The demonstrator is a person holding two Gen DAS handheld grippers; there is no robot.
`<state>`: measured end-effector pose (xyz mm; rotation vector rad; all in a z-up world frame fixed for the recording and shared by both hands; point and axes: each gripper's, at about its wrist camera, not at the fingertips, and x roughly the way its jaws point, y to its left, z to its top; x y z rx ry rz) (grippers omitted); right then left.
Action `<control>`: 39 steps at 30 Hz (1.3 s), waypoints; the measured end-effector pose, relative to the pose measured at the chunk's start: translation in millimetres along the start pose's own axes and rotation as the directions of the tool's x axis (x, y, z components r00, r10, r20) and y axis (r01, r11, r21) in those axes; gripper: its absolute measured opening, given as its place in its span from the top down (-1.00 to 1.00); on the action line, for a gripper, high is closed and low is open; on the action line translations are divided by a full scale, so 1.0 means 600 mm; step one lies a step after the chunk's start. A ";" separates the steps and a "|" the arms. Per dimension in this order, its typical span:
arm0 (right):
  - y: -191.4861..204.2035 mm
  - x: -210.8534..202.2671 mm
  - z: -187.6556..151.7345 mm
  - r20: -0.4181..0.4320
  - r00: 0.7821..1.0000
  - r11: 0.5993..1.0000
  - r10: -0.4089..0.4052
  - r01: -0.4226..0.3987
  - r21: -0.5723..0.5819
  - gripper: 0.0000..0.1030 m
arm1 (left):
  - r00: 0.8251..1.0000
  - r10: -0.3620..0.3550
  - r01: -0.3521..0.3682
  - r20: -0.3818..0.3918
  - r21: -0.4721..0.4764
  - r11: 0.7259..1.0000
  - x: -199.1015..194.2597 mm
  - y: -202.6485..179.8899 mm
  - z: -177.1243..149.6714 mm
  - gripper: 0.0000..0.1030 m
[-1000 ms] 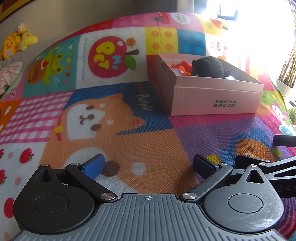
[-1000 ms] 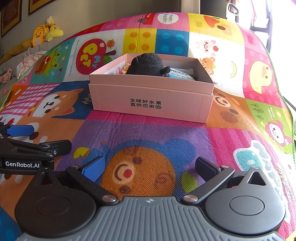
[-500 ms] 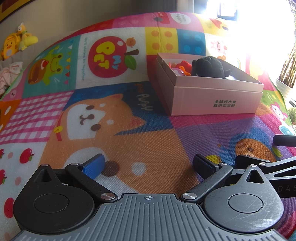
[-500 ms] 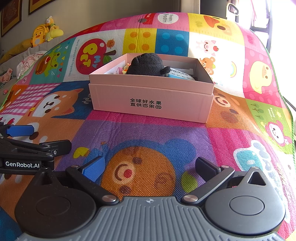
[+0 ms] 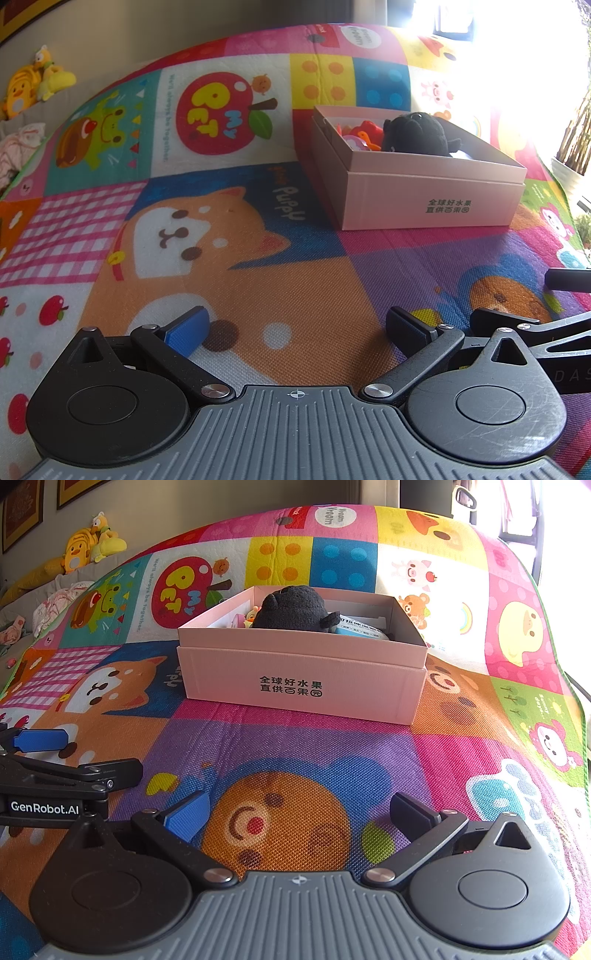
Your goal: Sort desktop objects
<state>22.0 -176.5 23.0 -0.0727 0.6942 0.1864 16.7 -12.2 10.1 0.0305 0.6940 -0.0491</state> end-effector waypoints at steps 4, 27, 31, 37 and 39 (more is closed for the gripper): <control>0.000 0.000 0.000 0.000 1.000 1.000 0.000 0.000 0.000 -1.00 | 1.000 0.000 0.000 0.000 0.000 1.000 0.000 0.001 0.000 -1.00; 0.000 0.001 0.000 0.000 1.000 1.000 0.000 0.000 0.000 -1.00 | 1.000 -0.016 0.016 0.001 -0.015 1.000 0.002 0.007 0.004 -1.00; 0.000 0.001 0.000 0.000 1.000 1.000 0.001 -0.001 0.001 -1.00 | 0.999 -0.036 0.036 -0.038 -0.004 0.999 0.001 0.014 0.012 -1.00; 0.000 0.001 0.000 0.000 1.000 1.000 0.000 0.000 0.000 -1.00 | 0.997 -0.048 0.050 -0.066 0.030 0.998 -0.016 0.021 0.000 -1.00; 0.001 0.000 0.000 0.000 1.000 1.000 -0.002 0.002 -0.002 -1.00 | 0.996 -0.058 0.059 -0.061 0.020 0.998 -0.016 0.025 -0.001 -1.00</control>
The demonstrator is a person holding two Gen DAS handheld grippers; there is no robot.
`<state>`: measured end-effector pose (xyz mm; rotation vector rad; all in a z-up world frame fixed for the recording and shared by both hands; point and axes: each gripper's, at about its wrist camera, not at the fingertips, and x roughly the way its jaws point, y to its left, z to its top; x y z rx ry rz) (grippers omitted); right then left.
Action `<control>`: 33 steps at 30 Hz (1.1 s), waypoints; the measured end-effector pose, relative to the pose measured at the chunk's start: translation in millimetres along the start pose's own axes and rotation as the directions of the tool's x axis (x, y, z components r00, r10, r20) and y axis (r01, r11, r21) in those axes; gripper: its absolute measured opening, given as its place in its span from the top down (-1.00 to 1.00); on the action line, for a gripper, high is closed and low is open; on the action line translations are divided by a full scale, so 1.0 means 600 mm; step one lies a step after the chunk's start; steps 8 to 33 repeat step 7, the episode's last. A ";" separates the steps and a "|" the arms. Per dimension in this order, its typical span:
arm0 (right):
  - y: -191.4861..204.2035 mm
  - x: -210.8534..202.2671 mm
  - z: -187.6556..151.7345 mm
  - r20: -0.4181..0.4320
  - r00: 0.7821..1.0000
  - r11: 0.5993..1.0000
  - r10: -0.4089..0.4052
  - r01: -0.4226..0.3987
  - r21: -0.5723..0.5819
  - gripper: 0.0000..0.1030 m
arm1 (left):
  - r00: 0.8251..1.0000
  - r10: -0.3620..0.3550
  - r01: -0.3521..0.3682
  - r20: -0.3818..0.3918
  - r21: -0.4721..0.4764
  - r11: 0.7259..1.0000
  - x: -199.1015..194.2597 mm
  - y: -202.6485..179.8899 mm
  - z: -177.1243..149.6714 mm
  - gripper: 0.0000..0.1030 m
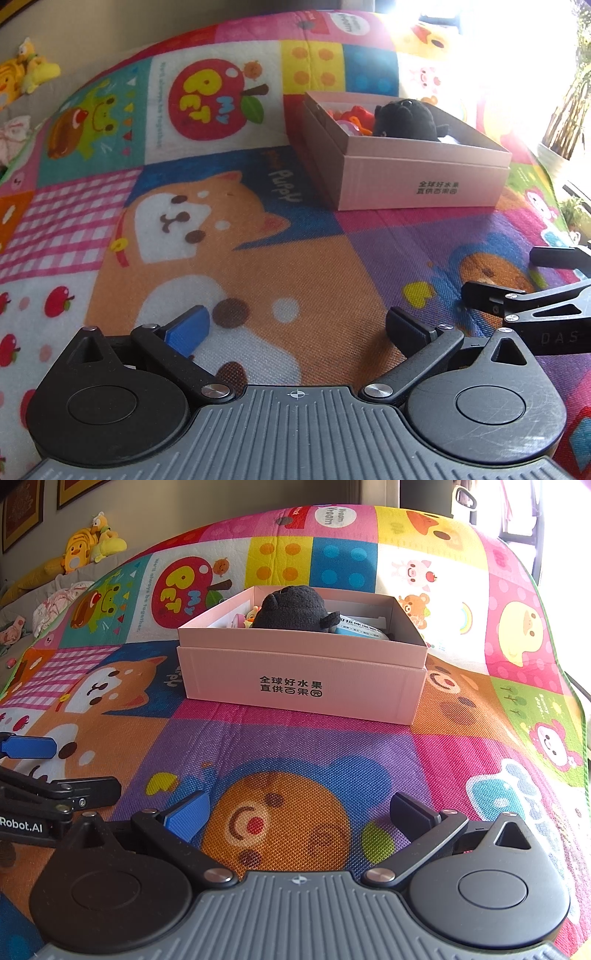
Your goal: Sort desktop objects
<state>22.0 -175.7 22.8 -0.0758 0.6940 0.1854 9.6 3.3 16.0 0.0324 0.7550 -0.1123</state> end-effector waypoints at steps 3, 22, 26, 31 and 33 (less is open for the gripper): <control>-0.001 0.000 0.000 0.000 1.000 1.000 0.000 0.000 0.000 -1.00 | 1.000 0.005 -0.005 0.004 -0.005 1.000 0.000 -0.003 0.000 -1.00; -0.001 0.000 0.000 0.000 1.000 1.000 0.000 0.000 0.001 -1.00 | 1.000 0.008 -0.008 0.005 -0.003 1.000 0.000 -0.005 -0.001 -1.00; -0.001 0.000 0.000 0.000 1.000 1.000 0.000 0.000 0.001 -1.00 | 1.000 0.008 -0.008 0.005 -0.003 1.000 0.000 -0.005 -0.001 -1.00; -0.001 0.000 0.000 0.000 1.000 1.000 0.000 0.000 0.001 -1.00 | 1.000 0.008 -0.008 0.005 -0.003 1.000 0.000 -0.005 -0.001 -1.00; -0.001 0.000 0.000 0.000 1.000 1.000 0.000 0.000 0.001 -1.00 | 1.000 0.008 -0.008 0.005 -0.003 1.000 0.000 -0.005 -0.001 -1.00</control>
